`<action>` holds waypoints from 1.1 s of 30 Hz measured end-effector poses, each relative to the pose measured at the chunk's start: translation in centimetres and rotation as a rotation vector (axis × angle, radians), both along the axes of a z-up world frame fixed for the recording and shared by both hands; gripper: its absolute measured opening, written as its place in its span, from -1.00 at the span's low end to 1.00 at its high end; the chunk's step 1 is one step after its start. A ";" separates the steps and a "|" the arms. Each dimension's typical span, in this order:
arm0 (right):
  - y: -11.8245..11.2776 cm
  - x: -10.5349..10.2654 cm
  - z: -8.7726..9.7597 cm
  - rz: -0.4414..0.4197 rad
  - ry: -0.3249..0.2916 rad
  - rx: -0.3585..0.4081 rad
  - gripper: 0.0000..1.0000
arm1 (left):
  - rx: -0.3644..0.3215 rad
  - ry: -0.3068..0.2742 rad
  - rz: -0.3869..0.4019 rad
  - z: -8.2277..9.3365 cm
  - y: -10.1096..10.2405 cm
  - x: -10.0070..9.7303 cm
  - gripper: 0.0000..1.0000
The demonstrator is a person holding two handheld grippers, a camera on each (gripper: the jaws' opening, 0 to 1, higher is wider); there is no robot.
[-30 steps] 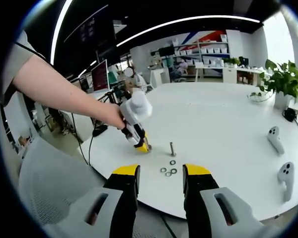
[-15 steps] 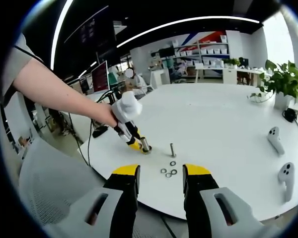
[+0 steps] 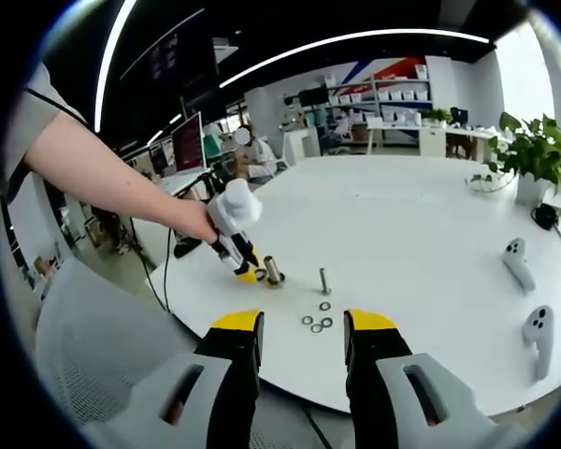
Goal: Place the washer onto the threaded stud by aligning its center hole with the stud, sliding it down to the base, and recovering from edge contact or off-axis alignment until the washer reaches the visible bottom stop.
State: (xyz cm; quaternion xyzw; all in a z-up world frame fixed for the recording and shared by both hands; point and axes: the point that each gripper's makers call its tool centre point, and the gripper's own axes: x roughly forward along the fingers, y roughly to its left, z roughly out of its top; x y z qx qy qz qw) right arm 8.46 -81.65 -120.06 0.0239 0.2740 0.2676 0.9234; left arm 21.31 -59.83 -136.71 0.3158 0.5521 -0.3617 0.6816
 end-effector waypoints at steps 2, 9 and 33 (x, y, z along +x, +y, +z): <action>0.0 0.0 0.0 0.000 0.000 -0.001 -0.27 | 0.004 0.008 -0.003 -0.2 -0.1 -0.2 -0.42; 0.0 0.0 0.0 -0.002 0.001 -0.001 -0.28 | -0.010 0.024 0.023 -0.4 -0.2 -0.3 -0.43; 0.1 0.0 -0.2 0.007 0.006 -0.008 -0.29 | 0.032 0.054 0.055 -0.5 -0.5 -0.5 -0.59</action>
